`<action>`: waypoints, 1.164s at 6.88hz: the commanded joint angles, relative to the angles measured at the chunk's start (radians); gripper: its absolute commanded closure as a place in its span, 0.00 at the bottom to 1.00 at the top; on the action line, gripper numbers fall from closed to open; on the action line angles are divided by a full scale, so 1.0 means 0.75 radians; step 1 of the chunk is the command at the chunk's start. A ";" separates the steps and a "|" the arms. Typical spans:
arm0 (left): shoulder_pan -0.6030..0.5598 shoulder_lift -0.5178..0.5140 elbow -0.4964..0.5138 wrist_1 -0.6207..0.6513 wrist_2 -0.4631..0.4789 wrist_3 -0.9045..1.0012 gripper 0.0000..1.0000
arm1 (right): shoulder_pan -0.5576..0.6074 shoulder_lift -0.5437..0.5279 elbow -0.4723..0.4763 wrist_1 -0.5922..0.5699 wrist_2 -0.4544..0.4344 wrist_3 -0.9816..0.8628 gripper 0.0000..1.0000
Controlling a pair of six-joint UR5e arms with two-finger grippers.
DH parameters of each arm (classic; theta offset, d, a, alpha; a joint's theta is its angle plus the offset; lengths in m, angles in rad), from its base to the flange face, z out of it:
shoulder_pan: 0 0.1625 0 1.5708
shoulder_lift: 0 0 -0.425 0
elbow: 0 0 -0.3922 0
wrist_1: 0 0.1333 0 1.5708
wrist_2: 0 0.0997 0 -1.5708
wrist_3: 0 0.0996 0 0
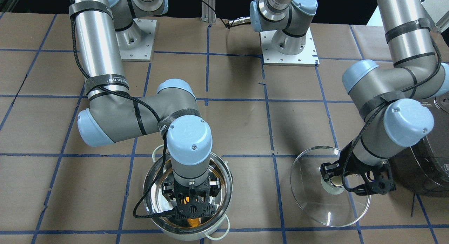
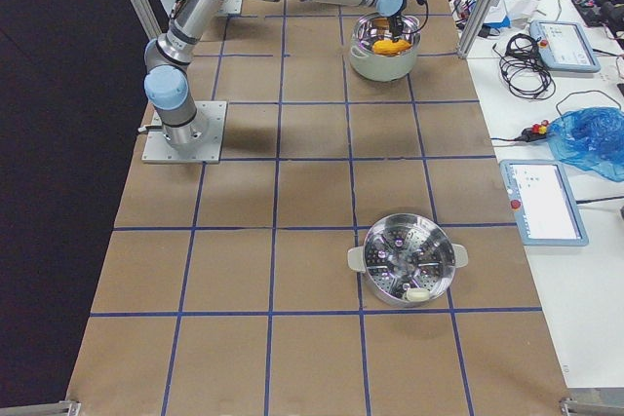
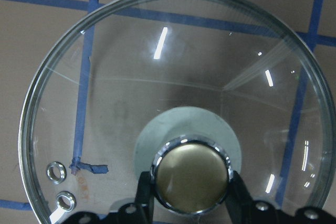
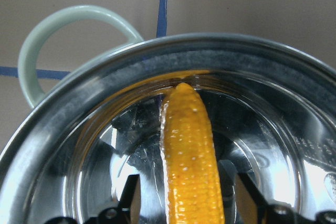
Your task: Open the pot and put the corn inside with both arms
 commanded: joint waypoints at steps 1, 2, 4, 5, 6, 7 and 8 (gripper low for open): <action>0.003 -0.005 -0.114 0.118 0.001 -0.012 0.99 | -0.005 -0.104 0.003 0.024 -0.003 -0.002 0.00; 0.003 -0.022 -0.117 0.124 0.001 -0.023 0.99 | -0.019 -0.224 0.037 0.083 0.001 -0.026 0.00; 0.001 -0.101 -0.125 0.248 -0.001 -0.047 0.99 | -0.135 -0.435 0.143 0.232 0.003 -0.037 0.00; -0.009 -0.142 -0.127 0.318 -0.003 -0.059 0.99 | -0.190 -0.582 0.259 0.270 0.039 -0.083 0.00; -0.011 -0.136 -0.113 0.297 0.003 -0.080 0.75 | -0.225 -0.721 0.384 0.270 0.052 -0.088 0.00; -0.013 -0.114 -0.098 0.288 0.005 -0.080 0.01 | -0.248 -0.815 0.466 0.272 0.056 -0.094 0.00; -0.029 -0.049 -0.092 0.199 0.015 -0.080 0.00 | -0.258 -0.843 0.487 0.272 0.056 -0.114 0.00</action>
